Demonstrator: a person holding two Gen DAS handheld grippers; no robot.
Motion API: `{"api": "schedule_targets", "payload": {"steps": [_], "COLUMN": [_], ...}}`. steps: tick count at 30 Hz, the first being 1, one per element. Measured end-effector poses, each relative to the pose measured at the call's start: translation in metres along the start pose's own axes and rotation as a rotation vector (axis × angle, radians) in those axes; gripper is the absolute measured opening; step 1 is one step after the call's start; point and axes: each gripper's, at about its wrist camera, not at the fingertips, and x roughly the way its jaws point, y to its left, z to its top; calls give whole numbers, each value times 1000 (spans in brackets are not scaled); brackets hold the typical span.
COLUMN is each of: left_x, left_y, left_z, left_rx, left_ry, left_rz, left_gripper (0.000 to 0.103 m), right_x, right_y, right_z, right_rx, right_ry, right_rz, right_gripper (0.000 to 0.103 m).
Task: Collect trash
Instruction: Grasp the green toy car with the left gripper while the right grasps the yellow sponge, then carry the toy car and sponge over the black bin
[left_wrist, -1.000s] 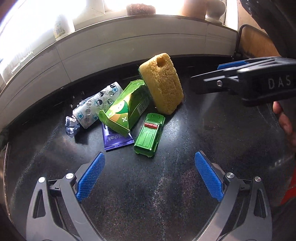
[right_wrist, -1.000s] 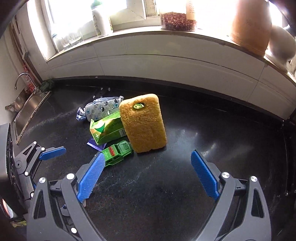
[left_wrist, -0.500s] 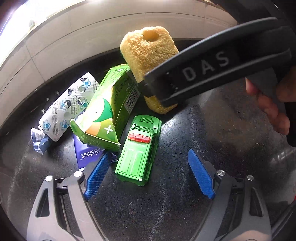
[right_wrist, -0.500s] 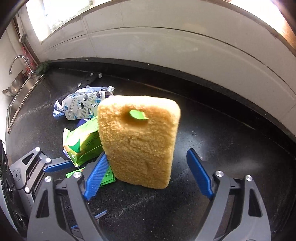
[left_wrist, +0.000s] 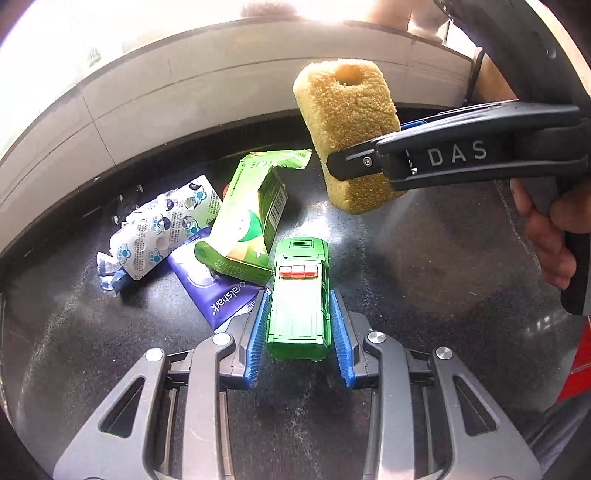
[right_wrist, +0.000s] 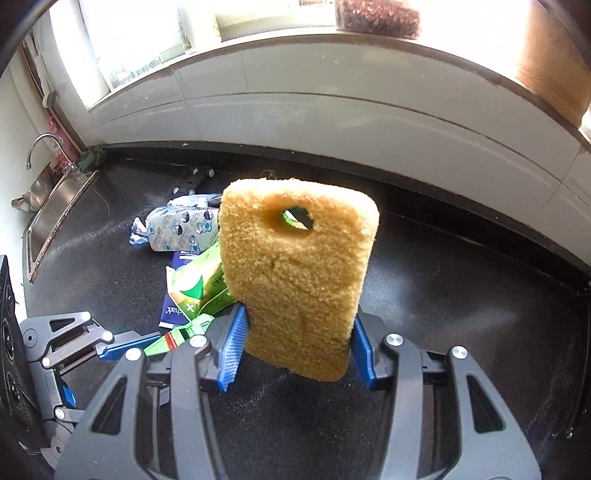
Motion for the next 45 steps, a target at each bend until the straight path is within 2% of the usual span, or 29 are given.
{"api": "schedule_targets", "payload": {"steps": [8, 11, 15, 22, 25, 29, 33, 39, 45], "left_x": [-50, -78, -97, -129, -150, -184, -225, -286, -332], "left_y": [-12, -20, -22, -9, 7, 43, 88, 147, 181], "left_z": [-16, -43, -56, -78, -91, -125, -179, -288, -396], "left_rx": [-22, -25, -25, -65, -112, -213, -352, -593, -833], "left_ry": [-56, -71, -91, -123, -141, -151, -140, -77, -19], "left_rz": [6, 13, 29, 79, 116, 206, 339, 546, 680], "left_gripper": [33, 33, 33, 33, 33, 33, 33, 33, 33], "right_x": [-57, -72, -84, -108, -111, -109, -100, -82, -66], "right_y": [15, 25, 39, 63, 88, 144, 223, 360, 492], "right_z": [-25, -36, -45, -52, -50, -44, -42, -57, -100], "right_rx": [8, 7, -8, -37, -76, -165, -295, -505, -708], "right_ry": [-57, -69, -80, -104, -108, -104, -90, -25, 66], "right_rz": [-31, -39, -47, -37, -11, 64, 176, 371, 543], "right_gripper": [49, 49, 49, 49, 49, 49, 49, 49, 49]}}
